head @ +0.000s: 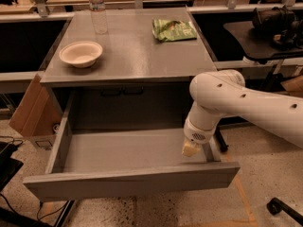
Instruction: Open top drawer
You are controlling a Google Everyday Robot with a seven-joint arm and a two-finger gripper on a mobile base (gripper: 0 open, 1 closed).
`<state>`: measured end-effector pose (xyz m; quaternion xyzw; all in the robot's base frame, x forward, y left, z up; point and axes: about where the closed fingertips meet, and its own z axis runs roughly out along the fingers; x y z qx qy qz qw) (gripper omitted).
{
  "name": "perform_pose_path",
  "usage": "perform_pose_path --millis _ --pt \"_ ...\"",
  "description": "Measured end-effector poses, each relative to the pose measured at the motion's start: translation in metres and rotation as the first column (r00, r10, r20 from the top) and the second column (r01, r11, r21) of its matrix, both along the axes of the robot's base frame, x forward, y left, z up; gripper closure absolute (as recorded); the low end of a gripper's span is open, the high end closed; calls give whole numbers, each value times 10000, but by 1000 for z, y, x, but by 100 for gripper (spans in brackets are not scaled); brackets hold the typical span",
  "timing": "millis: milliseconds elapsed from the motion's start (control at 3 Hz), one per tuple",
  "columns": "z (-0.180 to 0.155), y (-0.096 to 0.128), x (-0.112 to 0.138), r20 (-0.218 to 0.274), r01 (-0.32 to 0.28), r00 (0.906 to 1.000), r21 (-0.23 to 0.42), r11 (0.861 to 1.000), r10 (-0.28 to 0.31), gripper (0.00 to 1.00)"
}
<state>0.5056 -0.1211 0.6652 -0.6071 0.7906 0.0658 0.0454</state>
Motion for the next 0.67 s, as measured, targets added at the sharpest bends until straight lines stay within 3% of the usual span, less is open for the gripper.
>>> perform_pose_path --millis 333,667 --pt "5 14 -42 -471 575 9974 618 9964 -546 100" --pt "10 24 -67 -841 933 9928 924 9913 -856 100"
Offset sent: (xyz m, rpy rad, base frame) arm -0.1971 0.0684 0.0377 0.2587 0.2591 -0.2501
